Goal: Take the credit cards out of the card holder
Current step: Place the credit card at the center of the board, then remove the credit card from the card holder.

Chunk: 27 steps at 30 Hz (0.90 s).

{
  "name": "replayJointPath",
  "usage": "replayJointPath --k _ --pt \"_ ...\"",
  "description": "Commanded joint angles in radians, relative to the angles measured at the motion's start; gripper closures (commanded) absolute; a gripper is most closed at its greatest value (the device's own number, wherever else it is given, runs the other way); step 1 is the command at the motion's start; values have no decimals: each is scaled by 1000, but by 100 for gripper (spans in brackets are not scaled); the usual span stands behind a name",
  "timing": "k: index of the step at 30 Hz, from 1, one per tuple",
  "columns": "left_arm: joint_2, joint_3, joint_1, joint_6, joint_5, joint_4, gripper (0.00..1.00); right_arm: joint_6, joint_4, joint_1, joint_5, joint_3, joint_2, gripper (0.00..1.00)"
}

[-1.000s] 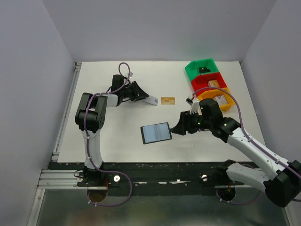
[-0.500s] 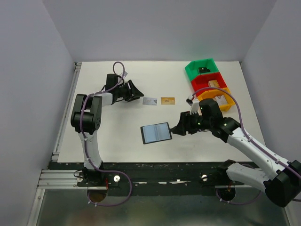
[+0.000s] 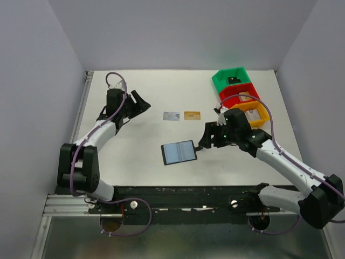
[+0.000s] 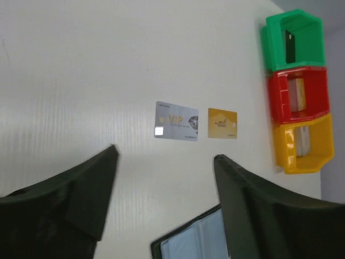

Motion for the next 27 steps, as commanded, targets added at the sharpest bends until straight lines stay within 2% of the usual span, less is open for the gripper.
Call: replayJointPath --k 1,3,4,6,9,12,15,19,25,27 --pt "-253 -159 -32 -154 -271 -64 1 0 0 0 58 37 85 24" --pt "-379 -280 -30 -233 -225 19 1 -9 20 -1 69 33 117 24" --pt "-430 -373 -30 -250 -160 167 1 -14 23 -1 67 36 140 25" --pt "-498 -477 -42 -273 -52 332 1 -20 24 -1 64 40 189 25" --pt "-533 -450 -113 -201 -19 212 1 -12 38 -1 37 49 260 27" --pt "-582 -410 -254 -114 -134 52 1 1 60 -3 73 54 329 29" --pt "-630 -423 -346 -109 -225 -21 1 0 61 -1 95 72 392 32" --pt "-682 -475 -385 -123 -260 -51 1 0 84 -3 103 97 461 38" --pt "-705 -534 -411 -144 -257 -45 2 12 103 -3 103 117 538 57" --pt "-696 -540 -417 -144 -250 -40 2 14 104 -4 95 117 549 60"
